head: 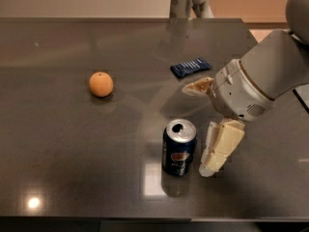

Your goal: Move pepsi can near rxbar blueberry

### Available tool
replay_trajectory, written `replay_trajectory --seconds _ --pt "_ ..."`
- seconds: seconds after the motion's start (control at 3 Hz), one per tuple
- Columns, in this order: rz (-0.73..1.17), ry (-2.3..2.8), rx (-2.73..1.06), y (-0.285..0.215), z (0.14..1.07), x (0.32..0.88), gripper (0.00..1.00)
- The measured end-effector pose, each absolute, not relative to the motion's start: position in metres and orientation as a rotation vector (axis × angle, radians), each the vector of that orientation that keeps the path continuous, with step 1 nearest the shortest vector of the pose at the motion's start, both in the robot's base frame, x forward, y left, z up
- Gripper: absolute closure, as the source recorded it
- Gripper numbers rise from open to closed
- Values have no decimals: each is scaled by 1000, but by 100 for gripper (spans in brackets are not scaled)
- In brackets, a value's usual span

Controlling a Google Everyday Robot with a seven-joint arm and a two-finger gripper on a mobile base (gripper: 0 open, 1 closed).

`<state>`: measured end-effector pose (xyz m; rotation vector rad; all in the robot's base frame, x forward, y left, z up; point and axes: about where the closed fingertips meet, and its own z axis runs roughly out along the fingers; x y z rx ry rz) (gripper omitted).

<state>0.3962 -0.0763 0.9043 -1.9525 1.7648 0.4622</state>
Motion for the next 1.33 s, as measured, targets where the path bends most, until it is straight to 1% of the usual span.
replay_trajectory --seconds 0.33,1.33 --pt "482 1775 -1947 -72 897 401 24" --pt "589 1755 -1956 -64 897 393 93"
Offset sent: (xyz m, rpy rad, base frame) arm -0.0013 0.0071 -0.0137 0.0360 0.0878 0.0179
